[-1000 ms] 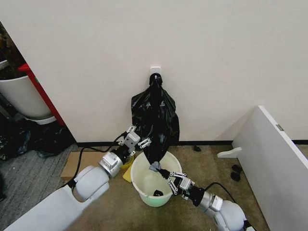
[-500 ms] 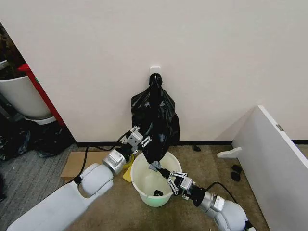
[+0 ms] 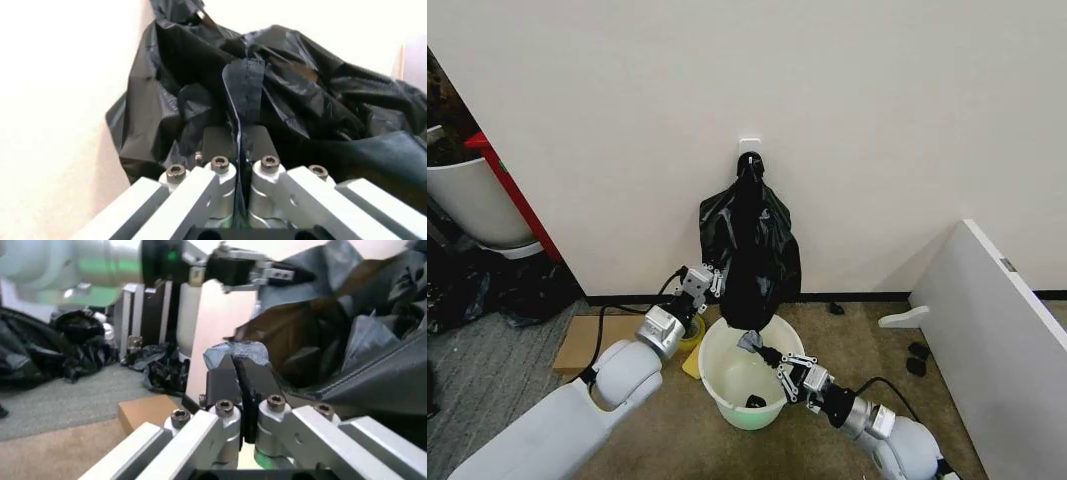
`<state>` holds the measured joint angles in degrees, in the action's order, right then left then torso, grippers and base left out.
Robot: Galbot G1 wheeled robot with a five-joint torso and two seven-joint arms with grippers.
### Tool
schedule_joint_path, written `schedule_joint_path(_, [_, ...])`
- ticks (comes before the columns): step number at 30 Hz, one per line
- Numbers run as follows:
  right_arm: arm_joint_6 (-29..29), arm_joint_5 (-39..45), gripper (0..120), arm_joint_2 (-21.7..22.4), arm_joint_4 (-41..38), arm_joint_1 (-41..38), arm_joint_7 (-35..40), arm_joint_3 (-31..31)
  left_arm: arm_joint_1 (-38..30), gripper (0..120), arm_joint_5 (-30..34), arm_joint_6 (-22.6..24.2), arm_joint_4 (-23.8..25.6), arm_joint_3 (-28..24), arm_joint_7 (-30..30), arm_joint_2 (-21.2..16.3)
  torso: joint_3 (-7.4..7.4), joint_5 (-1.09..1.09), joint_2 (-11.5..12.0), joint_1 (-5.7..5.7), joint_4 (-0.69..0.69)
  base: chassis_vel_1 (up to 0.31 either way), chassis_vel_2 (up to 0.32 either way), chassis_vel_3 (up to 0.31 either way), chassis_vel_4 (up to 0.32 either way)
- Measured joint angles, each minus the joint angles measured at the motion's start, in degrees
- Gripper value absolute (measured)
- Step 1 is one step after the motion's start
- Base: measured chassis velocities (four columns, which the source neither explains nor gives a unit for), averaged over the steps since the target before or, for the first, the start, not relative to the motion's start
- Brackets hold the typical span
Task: Place the garbage bag over the trash bin.
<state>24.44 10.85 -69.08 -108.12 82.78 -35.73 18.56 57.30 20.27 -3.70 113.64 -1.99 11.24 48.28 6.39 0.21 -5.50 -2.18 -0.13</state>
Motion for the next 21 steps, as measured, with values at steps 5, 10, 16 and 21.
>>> schedule_joint_path(5, [-1.9, 1.1, 18, 0.3, -1.9, 0.9, 2.5, -0.4, 2.2, 0, 0.2, -1.8, 0.6, 1.4, 0.0, 0.7, 0.0, 0.0, 0.0, 0.0, 0.0, 0.0, 0.0, 0.0, 0.0])
schedule_joint_path(10, [-7.1, 1.1, 36, 1.2, -5.4, 2.0, 7.2, -0.4, 3.6, 0, 0.6, -3.2, 1.2, 2.3, 0.5, 1.9, 0.0, 0.0, 0.0, 0.0, -0.01, 0.0, 0.0, 0.0, 0.0])
schedule_joint_path(16, [-12.0, 2.0, 56, 2.8, -10.0, 2.6, 13.7, 0.7, 5.4, 0, 1.1, -3.7, 1.8, 3.9, 1.0, 3.1, 0.0, 0.0, 0.0, 0.0, -0.01, 0.0, 0.0, 0.0, 0.0])
schedule_joint_path(21, [-19.9, 3.1, 74, 4.5, -13.2, 1.4, 22.5, 4.0, 6.8, 0, 1.3, -3.8, 2.0, 4.8, 1.6, 3.6, 0.0, -0.01, 0.0, 0.0, 0.01, 0.0, 0.0, 0.0, 0.0])
